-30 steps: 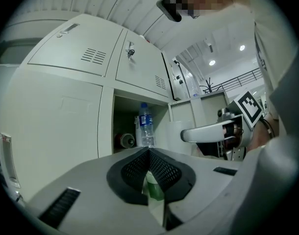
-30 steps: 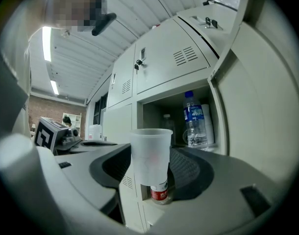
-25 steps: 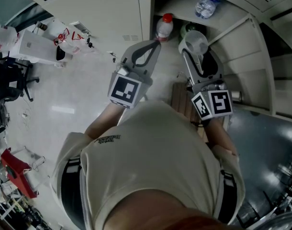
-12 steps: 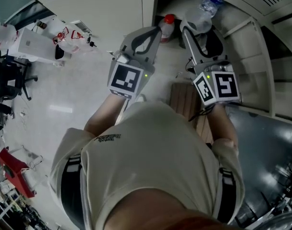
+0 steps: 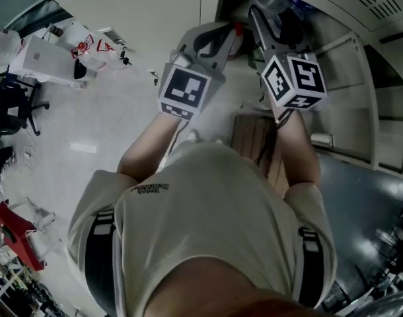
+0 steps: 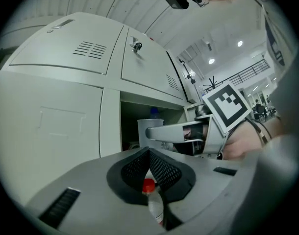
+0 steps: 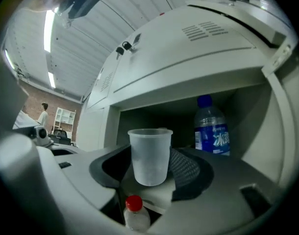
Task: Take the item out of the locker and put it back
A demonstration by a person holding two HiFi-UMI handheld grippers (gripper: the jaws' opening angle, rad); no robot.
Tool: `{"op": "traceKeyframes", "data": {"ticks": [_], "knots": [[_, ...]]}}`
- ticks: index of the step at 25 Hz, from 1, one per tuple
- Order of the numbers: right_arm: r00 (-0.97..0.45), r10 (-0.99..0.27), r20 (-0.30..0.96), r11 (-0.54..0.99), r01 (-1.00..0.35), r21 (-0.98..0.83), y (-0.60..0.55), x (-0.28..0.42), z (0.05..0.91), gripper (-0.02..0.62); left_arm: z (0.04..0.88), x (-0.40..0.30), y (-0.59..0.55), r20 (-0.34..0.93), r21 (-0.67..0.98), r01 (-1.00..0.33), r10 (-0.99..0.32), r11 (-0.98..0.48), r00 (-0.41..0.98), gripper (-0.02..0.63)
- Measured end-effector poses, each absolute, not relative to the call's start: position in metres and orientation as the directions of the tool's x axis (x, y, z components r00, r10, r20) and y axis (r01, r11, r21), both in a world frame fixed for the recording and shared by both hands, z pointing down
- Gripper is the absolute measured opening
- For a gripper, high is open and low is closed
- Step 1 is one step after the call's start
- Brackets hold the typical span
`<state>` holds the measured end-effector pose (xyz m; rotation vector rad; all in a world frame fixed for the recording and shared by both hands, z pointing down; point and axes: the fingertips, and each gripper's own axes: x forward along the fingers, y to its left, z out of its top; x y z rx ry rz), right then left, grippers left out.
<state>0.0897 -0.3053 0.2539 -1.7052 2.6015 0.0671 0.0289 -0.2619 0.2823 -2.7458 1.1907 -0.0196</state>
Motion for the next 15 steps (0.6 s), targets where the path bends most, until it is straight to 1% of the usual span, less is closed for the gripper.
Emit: {"op": "traceKeyframes", "data": {"ticks": [6,15], "knots": [[-0.378,-0.925,0.020,0.379,-0.925,0.028,-0.342,0.091,0.282,0.252,0.288,0.034,-0.273,-0.042,-0.127,-0.725,-0.726,-0.677,0.686,0.012],[-0.372,-0.921,0.119,0.377,-0.926,0.027,-0.367,0.084,0.314,0.252,0.307,0.034,-0.282,-0.001,-0.108,-0.727,-0.731,-0.679,0.683,0.012]]}}
